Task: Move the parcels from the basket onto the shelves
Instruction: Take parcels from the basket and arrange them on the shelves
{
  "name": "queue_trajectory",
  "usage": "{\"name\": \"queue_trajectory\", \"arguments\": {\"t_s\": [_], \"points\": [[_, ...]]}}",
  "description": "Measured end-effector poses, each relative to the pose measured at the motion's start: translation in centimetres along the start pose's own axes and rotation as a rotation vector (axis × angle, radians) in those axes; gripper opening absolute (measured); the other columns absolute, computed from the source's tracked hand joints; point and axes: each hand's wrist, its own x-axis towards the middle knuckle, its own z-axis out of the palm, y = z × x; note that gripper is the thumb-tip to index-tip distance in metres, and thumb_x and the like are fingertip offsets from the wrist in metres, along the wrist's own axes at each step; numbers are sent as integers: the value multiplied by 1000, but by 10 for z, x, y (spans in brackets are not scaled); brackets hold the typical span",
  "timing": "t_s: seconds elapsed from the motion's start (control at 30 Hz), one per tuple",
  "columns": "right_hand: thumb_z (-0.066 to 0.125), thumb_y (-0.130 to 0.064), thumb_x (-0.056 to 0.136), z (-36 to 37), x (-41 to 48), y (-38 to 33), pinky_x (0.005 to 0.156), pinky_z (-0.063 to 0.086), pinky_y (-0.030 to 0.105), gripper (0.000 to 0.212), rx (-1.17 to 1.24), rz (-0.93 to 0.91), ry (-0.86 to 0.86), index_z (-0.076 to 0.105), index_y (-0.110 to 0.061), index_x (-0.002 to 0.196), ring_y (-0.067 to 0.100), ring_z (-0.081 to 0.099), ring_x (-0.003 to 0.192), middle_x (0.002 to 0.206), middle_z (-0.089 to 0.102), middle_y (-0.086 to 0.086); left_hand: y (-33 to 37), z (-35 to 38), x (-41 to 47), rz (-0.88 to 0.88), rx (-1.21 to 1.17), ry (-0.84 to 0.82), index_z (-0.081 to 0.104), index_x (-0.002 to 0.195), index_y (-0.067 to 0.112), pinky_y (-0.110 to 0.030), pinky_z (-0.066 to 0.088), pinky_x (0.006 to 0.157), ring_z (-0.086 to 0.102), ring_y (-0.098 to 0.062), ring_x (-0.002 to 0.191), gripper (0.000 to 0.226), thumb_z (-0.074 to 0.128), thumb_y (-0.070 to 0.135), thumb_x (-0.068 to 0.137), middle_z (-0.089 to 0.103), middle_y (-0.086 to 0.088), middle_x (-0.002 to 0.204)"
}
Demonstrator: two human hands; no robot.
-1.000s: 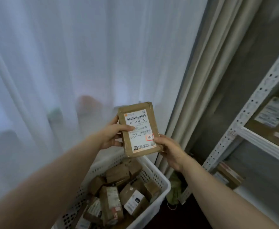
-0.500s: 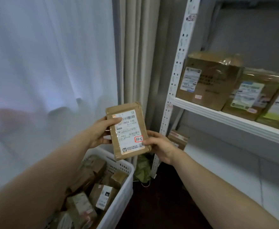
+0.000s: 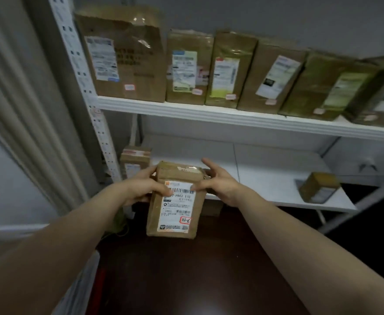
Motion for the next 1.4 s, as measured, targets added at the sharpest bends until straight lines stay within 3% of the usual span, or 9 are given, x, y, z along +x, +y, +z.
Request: {"name": "queue_trajectory", "arguments": {"t_s": [0.2, 0.33, 0.47, 0.53, 0.63, 0.73, 0.93, 1.17, 1.4], "points": [[86, -4, 61, -144, -35, 36, 104, 45, 38, 98, -198, 68, 75, 37, -22, 145, 22, 52, 120, 137, 48, 3, 43, 141, 66, 41, 132, -127, 46, 129, 18, -44, 52, 91, 65, -25, 100, 73, 73, -7, 66, 67, -9, 108], [81, -1, 66, -222, -50, 55, 100, 44, 28, 95, -332, 75, 127, 34, -19, 146, 16, 47, 117, 135, 47, 3, 66, 218, 114, 93, 295, -113, 19, 151, 19, -28, 37, 103, 46, -21, 126, 106, 80, -1, 66, 43, -2, 139], [82, -4, 66, -282, -41, 73, 97, 45, 28, 95, -486, 89, 159, 32, -19, 146, 17, 43, 120, 134, 40, 3, 83, 270, 165, 123, 551, -189, 16, 152, 20, -21, 32, 98, 40, -20, 131, 109, 84, 9, 67, 41, -2, 139], [82, -7, 65, -308, -30, 82, 104, 41, 30, 96, -555, 99, 174, 31, -19, 146, 21, 40, 126, 137, 35, 5, 88, 291, 193, 124, 709, -220, 16, 152, 18, -22, 35, 98, 41, -21, 128, 110, 85, 16, 66, 40, -3, 140], [83, -10, 65, -342, -9, 94, 99, 35, 21, 97, -612, 132, 183, 29, -17, 146, 21, 37, 128, 140, 29, 4, 89, 317, 241, 149, 911, -249, 16, 152, 18, -32, 40, 105, 40, -25, 128, 113, 86, 27, 64, 31, -6, 143], [84, -12, 65, -377, 19, 108, 98, 32, 19, 100, -671, 162, 204, 26, -13, 147, 20, 35, 130, 143, 28, 5, 90, 340, 291, 192, 1007, -266, 18, 151, 18, -29, 40, 102, 38, -23, 127, 109, 85, 30, 66, 27, -5, 143], [83, -18, 68, -439, 78, 136, 108, 34, 30, 111, -848, 229, 149, 11, -21, 153, 26, 36, 132, 147, 19, 7, 87, 380, 377, 268, 1095, -246, 20, 150, 21, -37, 39, 106, 34, -21, 131, 103, 82, 30, 68, 24, -2, 146], [82, -15, 70, -509, 142, 177, 107, 39, 35, 110, -953, 244, 116, 10, -22, 152, 30, 39, 132, 152, 9, 6, 66, 427, 460, 280, 1096, -208, 14, 151, 29, -41, 37, 107, 29, -23, 136, 95, 74, 32, 77, 16, -2, 153], [77, -11, 73, -561, 197, 219, 103, 43, 39, 109, -1025, 182, 121, 5, -23, 153, 32, 39, 132, 155, 2, 6, 39, 459, 535, 272, 1082, -121, 10, 152, 20, -42, 39, 105, 30, -26, 135, 102, 76, 30, 75, 15, -7, 152]]}}
